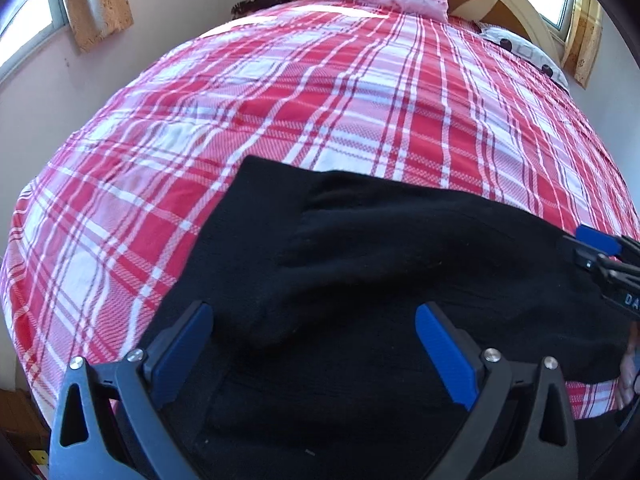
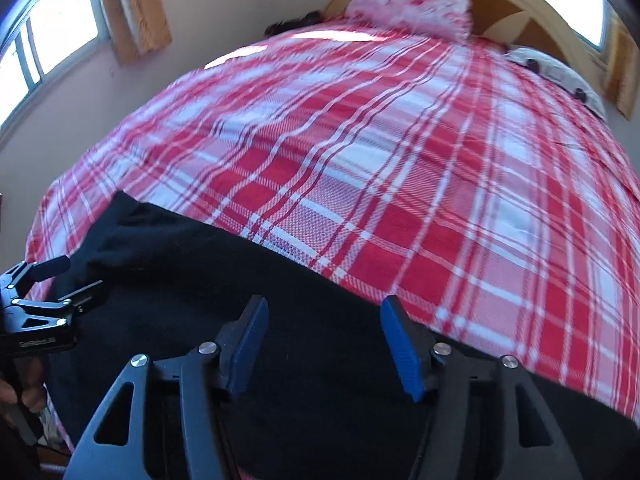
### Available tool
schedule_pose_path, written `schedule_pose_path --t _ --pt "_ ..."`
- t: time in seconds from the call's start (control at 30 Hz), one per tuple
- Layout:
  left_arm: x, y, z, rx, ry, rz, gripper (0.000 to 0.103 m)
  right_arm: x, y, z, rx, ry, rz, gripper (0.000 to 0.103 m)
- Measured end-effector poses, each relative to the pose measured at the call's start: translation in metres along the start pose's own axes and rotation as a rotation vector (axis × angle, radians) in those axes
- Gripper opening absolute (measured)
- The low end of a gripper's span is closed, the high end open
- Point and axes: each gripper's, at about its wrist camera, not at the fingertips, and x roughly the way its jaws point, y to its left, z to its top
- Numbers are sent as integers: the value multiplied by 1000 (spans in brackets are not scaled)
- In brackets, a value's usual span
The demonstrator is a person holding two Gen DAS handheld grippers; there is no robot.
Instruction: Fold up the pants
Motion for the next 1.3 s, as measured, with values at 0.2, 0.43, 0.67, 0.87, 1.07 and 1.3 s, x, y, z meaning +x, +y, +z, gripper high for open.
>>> schedule_pose_path --t 0.2,0.43,0.67,0.87,1.07,1.3 --pt "12 -3 0 32 -3 42 103 38 3 9 -78 73 7 61" --pt "5 1 -3 34 -13 15 103 35 11 0 -103 100 57 7" --pt "-19 27 -13 -18 -46 -51 103 -34 34 -20 -107 -43 77 5" --pt "-48 46 -20 -21 -103 -52 103 -93 75 -71 -148 -126 116 5" --pt "-64 53 -18 -49 -123 -84 103 -99 117 -136 -238 -102 119 5" --pt "-66 14 16 11 -112 -97 103 -76 142 -175 -240 -60 131 5"
